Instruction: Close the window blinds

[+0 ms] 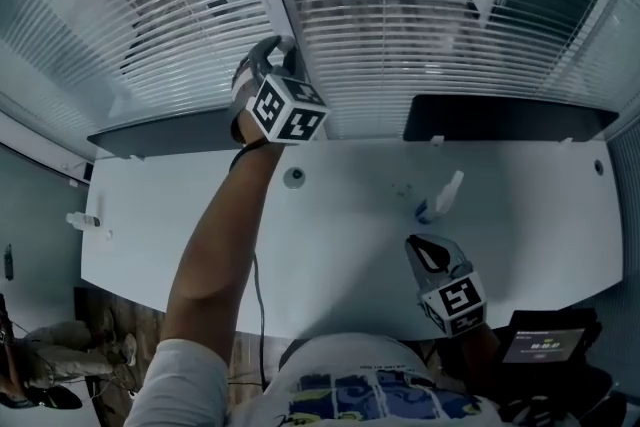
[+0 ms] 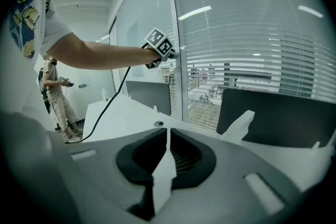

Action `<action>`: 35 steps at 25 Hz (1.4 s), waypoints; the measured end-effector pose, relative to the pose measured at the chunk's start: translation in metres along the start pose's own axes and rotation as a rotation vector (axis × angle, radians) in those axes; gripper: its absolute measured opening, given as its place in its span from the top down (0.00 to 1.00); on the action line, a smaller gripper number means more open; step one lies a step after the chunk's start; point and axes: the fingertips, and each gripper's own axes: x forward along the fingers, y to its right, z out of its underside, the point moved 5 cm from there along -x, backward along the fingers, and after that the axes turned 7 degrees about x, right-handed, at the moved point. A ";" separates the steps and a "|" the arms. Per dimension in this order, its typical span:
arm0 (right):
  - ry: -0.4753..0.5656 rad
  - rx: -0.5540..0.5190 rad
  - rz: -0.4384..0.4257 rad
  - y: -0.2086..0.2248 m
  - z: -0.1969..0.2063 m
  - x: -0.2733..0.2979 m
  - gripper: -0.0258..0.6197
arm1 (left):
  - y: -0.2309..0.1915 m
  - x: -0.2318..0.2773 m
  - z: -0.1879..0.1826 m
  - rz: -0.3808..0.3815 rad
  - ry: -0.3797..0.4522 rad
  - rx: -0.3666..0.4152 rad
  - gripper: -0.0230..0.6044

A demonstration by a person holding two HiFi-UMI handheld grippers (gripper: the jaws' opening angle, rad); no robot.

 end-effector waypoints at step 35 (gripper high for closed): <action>-0.015 -0.090 0.020 -0.007 0.008 0.002 0.94 | -0.021 -0.009 0.003 0.096 0.021 -0.551 0.68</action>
